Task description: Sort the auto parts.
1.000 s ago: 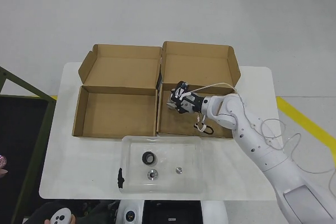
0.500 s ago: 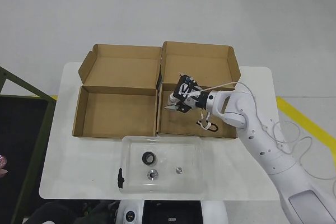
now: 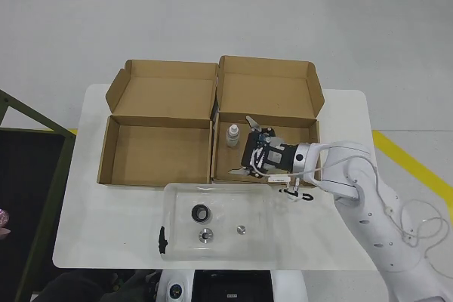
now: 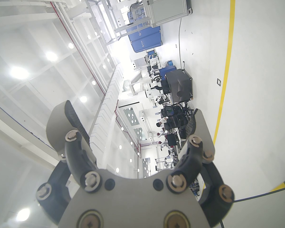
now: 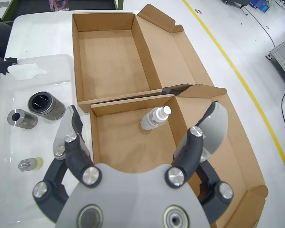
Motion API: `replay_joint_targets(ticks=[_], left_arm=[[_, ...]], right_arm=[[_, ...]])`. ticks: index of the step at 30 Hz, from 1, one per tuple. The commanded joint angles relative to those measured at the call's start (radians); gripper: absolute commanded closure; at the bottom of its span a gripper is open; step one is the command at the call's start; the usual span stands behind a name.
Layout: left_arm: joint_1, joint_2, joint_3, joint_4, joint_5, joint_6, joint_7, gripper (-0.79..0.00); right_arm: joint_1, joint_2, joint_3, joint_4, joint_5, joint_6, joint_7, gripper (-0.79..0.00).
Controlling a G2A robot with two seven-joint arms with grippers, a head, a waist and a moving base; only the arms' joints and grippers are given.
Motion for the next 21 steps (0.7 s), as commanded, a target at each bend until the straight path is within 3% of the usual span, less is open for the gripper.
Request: replay_joint_targets(ticks=[1, 21], left_arm=[[0.000, 0.000, 0.000, 0.000, 0.000, 0.000, 0.000, -0.785], [0.000, 0.000, 0.000, 0.000, 0.000, 0.000, 0.000, -0.785]], right_arm=[[-0.029, 0.006, 0.008, -0.025, -0.001, -0.021, 0.011, -0.785], [-0.262, 0.053, -0.002, -0.221, -0.170, -0.167, 0.026, -0.785]])
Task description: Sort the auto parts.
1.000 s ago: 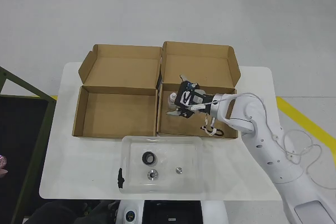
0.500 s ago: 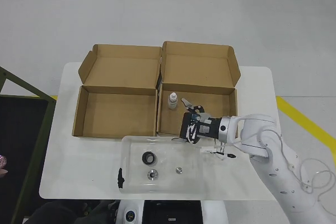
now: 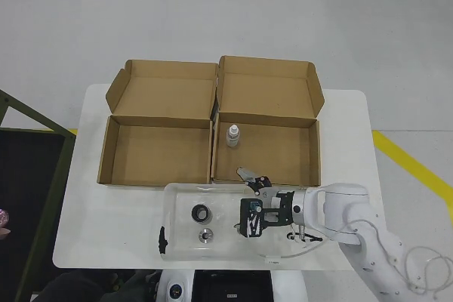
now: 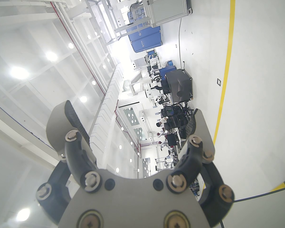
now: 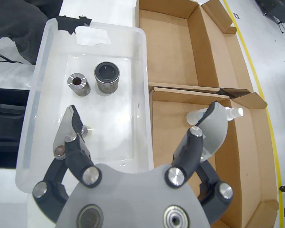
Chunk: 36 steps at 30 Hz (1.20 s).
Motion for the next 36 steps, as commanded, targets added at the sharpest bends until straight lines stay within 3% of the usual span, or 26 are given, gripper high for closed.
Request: replay_joint_targets(ticks=[1, 19, 36], left_arm=[[0.000, 0.000, 0.000, 0.000, 0.000, 0.000, 0.000, -0.785], [0.000, 0.000, 0.000, 0.000, 0.000, 0.000, 0.000, -0.785], [0.000, 0.000, 0.000, 0.000, 0.000, 0.000, 0.000, -0.785]], right_arm=[[-0.017, 0.002, -0.014, -0.007, -0.023, -0.004, -0.001, -0.785], [-0.061, 0.021, -0.085, -0.015, -0.206, -0.031, 0.031, -0.785], [-0.018, 0.020, -0.165, 0.018, -0.191, -0.048, 0.154, -0.785]])
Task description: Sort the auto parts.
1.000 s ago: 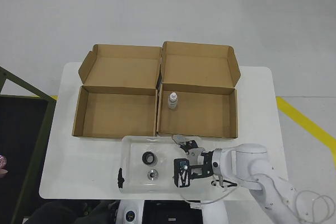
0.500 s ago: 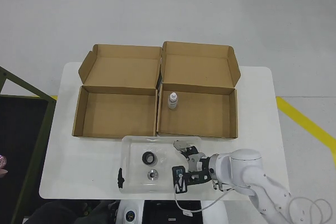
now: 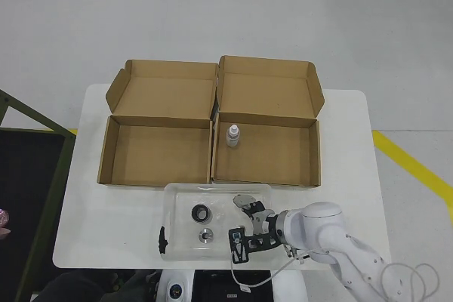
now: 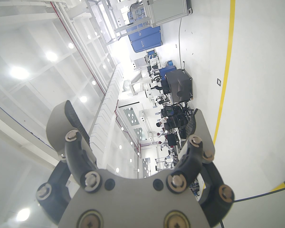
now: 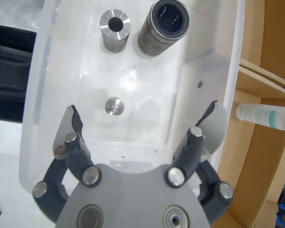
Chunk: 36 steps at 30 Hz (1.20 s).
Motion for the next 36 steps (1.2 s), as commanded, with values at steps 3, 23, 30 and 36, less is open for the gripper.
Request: replay_joint_targets(ticks=[3, 23, 30, 36], left_arm=[[0.000, 0.000, 0.000, 0.000, 0.000, 0.000, 0.000, -0.785], [0.000, 0.000, 0.000, 0.000, 0.000, 0.000, 0.000, -0.785], [0.000, 0.000, 0.000, 0.000, 0.000, 0.000, 0.000, -0.785], [0.000, 0.000, 0.000, 0.000, 0.000, 0.000, 0.000, -0.785]], right_arm=[[0.018, -0.001, -0.022, 0.008, 0.011, -0.001, 0.036, -0.785], [0.099, -0.005, -0.148, 0.053, 0.031, 0.042, 0.140, -0.659], [0.126, 0.000, -0.189, 0.068, 0.042, 0.065, 0.162, -0.594], [0.151, 0.006, -0.219, 0.080, 0.058, 0.085, 0.183, -0.468]])
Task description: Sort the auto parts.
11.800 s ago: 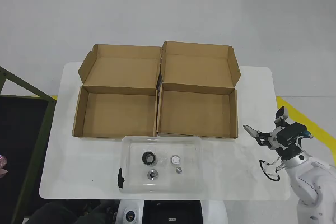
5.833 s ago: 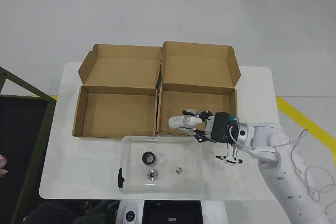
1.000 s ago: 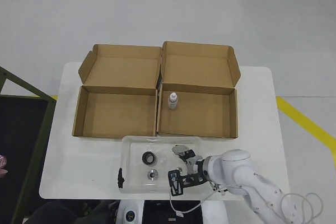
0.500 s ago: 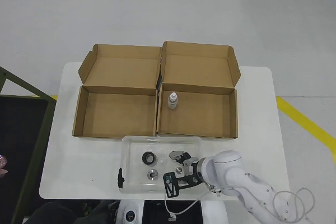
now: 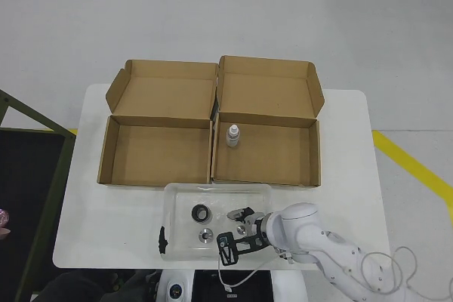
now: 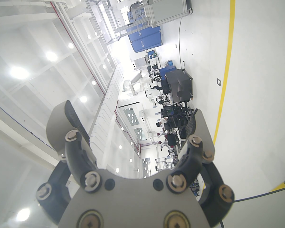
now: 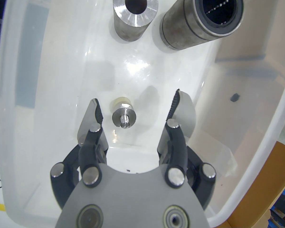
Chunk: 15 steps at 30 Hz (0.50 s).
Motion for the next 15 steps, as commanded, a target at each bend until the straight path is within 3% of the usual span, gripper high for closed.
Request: replay_joint_targets(ticks=[1, 4, 15], left_arm=[[0.000, 0.000, 0.000, 0.000, 0.000, 0.000, 0.000, -0.785], [0.000, 0.000, 0.000, 0.000, 0.000, 0.000, 0.000, -0.785], [0.000, 0.000, 0.000, 0.000, 0.000, 0.000, 0.000, -0.785]], right_arm=[[0.008, 0.002, -0.011, 0.006, 0.003, 0.005, 0.005, -0.453], [0.023, 0.007, -0.026, 0.015, 0.012, 0.011, 0.011, -0.397], [0.070, 0.024, -0.074, 0.034, 0.061, 0.034, 0.034, -0.308]])
